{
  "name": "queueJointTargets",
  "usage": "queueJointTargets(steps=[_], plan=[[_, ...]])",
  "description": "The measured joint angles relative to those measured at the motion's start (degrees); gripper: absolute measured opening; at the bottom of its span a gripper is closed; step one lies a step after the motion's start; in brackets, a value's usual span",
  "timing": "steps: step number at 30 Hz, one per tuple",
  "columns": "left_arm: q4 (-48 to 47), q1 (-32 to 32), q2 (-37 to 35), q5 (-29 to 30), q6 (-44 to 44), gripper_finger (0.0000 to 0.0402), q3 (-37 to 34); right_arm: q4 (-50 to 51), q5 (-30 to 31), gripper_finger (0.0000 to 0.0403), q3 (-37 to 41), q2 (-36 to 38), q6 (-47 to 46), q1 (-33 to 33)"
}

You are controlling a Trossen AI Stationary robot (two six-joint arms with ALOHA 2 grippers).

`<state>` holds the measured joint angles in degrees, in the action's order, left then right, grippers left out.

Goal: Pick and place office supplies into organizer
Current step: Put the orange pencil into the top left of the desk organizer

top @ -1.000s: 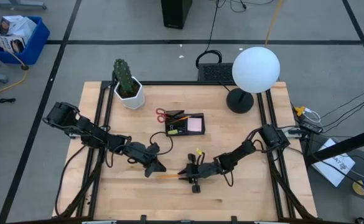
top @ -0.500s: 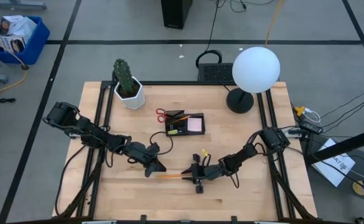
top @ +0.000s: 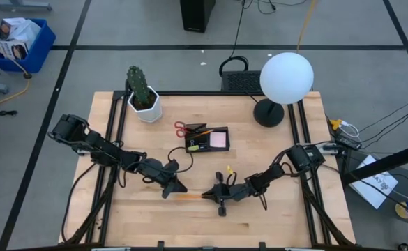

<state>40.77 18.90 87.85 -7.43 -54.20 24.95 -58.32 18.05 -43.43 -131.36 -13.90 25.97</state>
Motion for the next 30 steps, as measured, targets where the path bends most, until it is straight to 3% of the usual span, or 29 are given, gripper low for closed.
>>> queueJointTargets(steps=[7,21,30], plan=[[-0.1,-0.2,0.0,1.6,1.6,0.004,0.0,-1.3,0.2,0.0014,0.1,1.6,3.4,0.1],[-0.5,-3.3,0.0,-4.7,1.9,0.0081,0.0,28.3,-3.4,0.0007,-4.1,18.4,10.0,-0.7],[-2.0,-4.2,0.0,-3.6,2.5,0.0077,0.0,36.0,-3.6,0.0005,-7.5,21.6,13.3,-0.8]])
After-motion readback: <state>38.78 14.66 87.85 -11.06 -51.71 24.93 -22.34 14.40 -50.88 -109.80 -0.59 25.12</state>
